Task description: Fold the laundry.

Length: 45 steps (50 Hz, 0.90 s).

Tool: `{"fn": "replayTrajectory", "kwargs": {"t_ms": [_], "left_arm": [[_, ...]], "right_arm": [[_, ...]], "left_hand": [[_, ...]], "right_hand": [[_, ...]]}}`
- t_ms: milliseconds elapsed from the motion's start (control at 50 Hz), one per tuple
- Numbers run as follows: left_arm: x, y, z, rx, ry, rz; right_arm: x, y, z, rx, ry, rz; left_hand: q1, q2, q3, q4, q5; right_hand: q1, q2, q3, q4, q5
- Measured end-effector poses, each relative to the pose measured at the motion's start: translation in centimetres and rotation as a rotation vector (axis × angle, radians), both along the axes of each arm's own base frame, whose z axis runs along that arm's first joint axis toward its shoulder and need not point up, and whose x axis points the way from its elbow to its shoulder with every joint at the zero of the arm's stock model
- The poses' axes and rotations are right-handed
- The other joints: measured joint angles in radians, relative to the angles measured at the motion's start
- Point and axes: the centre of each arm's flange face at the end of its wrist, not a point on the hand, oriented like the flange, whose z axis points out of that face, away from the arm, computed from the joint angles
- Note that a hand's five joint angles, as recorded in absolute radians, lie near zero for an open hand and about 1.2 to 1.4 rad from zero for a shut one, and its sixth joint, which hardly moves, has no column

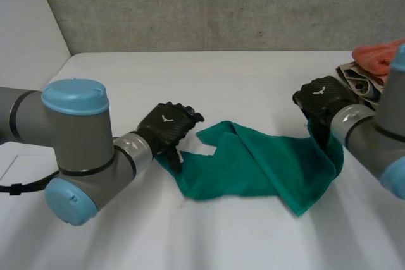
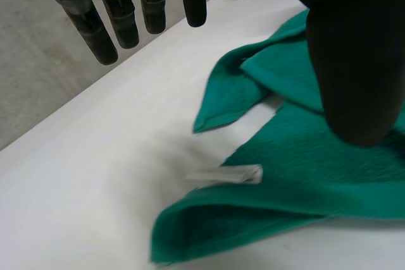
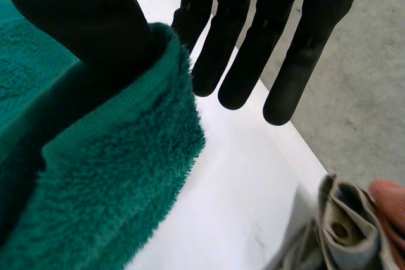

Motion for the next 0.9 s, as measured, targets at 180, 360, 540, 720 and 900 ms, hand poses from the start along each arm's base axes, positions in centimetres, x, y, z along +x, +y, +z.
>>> {"fn": "replayTrajectory", "kwargs": {"t_ms": [180, 360, 540, 720, 900], "left_arm": [[2.0, -2.6, 2.1, -0.057, 0.032, 0.136], [5.7, -5.3, 7.3, -0.158, 0.178, 0.331], [8.6, -7.1, 9.2, -0.184, 0.263, 0.456], [8.3, -7.3, 7.9, -0.149, 0.246, 0.456], [6.2, -5.9, 6.5, -0.092, 0.213, 0.378]], "right_arm": [[2.1, -0.1, 3.0, -0.111, -0.099, 0.045], [8.5, 3.3, 5.8, -0.184, -0.238, 0.305], [14.9, 6.3, 1.0, -0.147, -0.27, 0.552], [14.2, 5.1, 5.6, -0.179, -0.393, 0.309], [7.5, 4.5, 8.8, 0.002, -0.46, 0.102]], "left_hand": [[0.0, 0.0, 0.0, 0.0, 0.0], [0.0, 0.0, 0.0, 0.0, 0.0], [0.0, 0.0, 0.0, 0.0, 0.0], [0.0, 0.0, 0.0, 0.0, 0.0], [0.0, 0.0, 0.0, 0.0, 0.0]], "right_hand": [[0.0, 0.0, 0.0, 0.0, 0.0], [0.0, 0.0, 0.0, 0.0, 0.0], [-0.48, -0.513, -0.485, -0.485, -0.485], [-0.926, -0.973, -0.98, -0.991, -0.957], [-0.926, -0.973, -0.98, -0.991, -0.957]]}}
